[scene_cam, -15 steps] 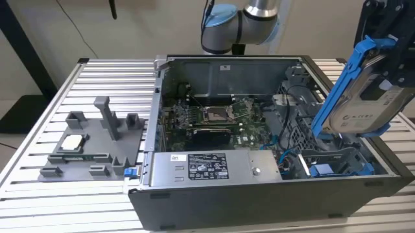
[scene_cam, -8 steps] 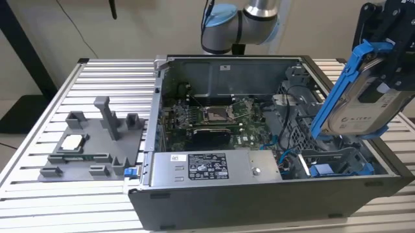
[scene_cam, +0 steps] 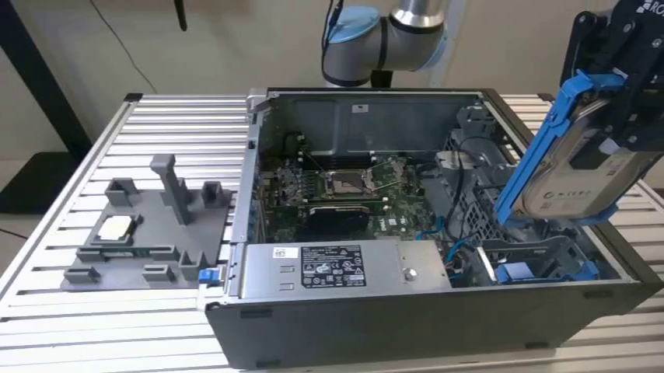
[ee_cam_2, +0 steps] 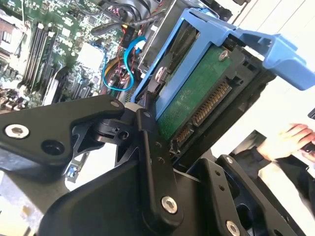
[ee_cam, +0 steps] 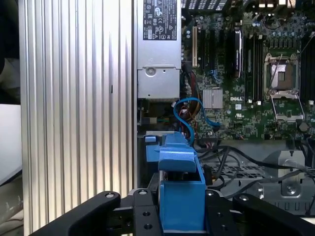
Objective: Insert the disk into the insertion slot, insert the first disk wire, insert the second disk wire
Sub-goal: 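Insert the disk into the insertion slot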
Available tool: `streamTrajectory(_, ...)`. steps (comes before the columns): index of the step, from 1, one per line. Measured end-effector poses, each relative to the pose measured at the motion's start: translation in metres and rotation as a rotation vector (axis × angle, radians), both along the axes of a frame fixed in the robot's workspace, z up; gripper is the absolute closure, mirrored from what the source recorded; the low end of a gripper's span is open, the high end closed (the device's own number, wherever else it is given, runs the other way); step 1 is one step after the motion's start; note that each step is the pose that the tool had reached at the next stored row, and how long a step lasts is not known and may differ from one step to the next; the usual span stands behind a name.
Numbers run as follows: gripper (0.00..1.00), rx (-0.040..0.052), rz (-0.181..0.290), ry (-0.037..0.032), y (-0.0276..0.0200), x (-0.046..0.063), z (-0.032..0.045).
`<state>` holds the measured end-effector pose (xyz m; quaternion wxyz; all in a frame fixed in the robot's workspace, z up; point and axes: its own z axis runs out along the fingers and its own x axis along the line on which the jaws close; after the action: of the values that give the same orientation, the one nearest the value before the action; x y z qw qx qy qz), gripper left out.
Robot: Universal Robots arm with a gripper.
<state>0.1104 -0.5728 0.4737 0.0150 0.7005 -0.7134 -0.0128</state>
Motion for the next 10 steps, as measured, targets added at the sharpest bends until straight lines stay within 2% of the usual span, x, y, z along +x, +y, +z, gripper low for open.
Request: streamTrajectory(10,0.67,-0.0001,0.000,0.0000,0.0000,0.0000,-0.0061)
